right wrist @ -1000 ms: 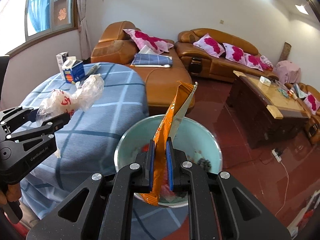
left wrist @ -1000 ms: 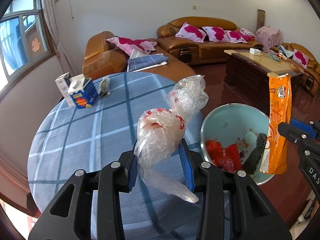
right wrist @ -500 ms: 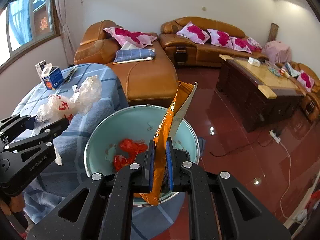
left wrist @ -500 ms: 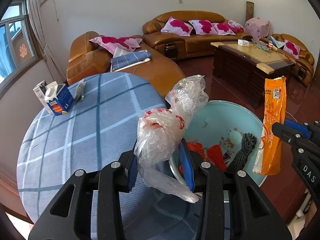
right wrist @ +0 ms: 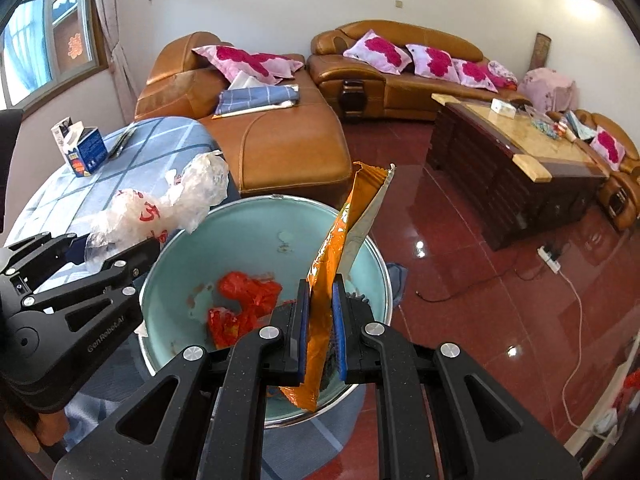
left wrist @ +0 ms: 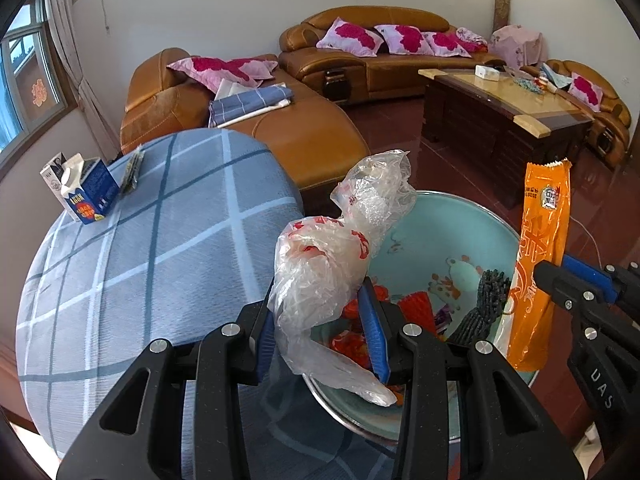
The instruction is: Collect trash
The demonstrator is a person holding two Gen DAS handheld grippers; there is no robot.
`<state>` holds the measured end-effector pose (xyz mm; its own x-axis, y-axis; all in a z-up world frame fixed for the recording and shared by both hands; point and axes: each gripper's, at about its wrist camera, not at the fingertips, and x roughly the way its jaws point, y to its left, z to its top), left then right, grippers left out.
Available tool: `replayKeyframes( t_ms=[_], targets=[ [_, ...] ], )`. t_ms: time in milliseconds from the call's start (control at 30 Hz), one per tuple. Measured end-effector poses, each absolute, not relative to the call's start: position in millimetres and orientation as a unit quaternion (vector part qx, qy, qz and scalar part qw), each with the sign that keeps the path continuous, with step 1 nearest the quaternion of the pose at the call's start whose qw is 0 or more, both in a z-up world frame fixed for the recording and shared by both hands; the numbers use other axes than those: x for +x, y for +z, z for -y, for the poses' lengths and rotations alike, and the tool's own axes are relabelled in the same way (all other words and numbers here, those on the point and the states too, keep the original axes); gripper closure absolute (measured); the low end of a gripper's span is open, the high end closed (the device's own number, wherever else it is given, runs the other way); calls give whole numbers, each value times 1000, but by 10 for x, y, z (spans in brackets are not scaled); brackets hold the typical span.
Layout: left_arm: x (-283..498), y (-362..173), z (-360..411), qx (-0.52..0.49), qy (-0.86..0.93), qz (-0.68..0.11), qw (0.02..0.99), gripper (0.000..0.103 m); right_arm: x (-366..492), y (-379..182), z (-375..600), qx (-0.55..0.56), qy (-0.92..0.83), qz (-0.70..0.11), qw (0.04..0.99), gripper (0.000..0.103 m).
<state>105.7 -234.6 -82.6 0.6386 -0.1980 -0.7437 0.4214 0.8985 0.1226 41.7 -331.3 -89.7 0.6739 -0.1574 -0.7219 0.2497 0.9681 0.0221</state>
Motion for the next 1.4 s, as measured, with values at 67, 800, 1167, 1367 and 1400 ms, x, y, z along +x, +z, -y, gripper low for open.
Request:
replayKeyframes(
  t_ms=[67,800,1167,1367,1400],
  targets=[
    [1081,-870,2384,142,-174,-395,891,65,446,-944,3332,61,-113,-392,911,91],
    [1283,-1173,2615,137,-168,-428,878,63,728,-1191,3511,96,-98,-399,907,79],
    [1294,-1138,2648,130,-176,-423,879,33,552,-997,3645,124,-151,-366,910,72],
    [1242,-1018,2553,130,-174,-405,888,20,423,-859,3670,149,-187,-332,912,55],
    [1230,-996,2512,127,-173,-404,889,19,408,-833,3650,146,-194,-329,913,54]
  ],
)
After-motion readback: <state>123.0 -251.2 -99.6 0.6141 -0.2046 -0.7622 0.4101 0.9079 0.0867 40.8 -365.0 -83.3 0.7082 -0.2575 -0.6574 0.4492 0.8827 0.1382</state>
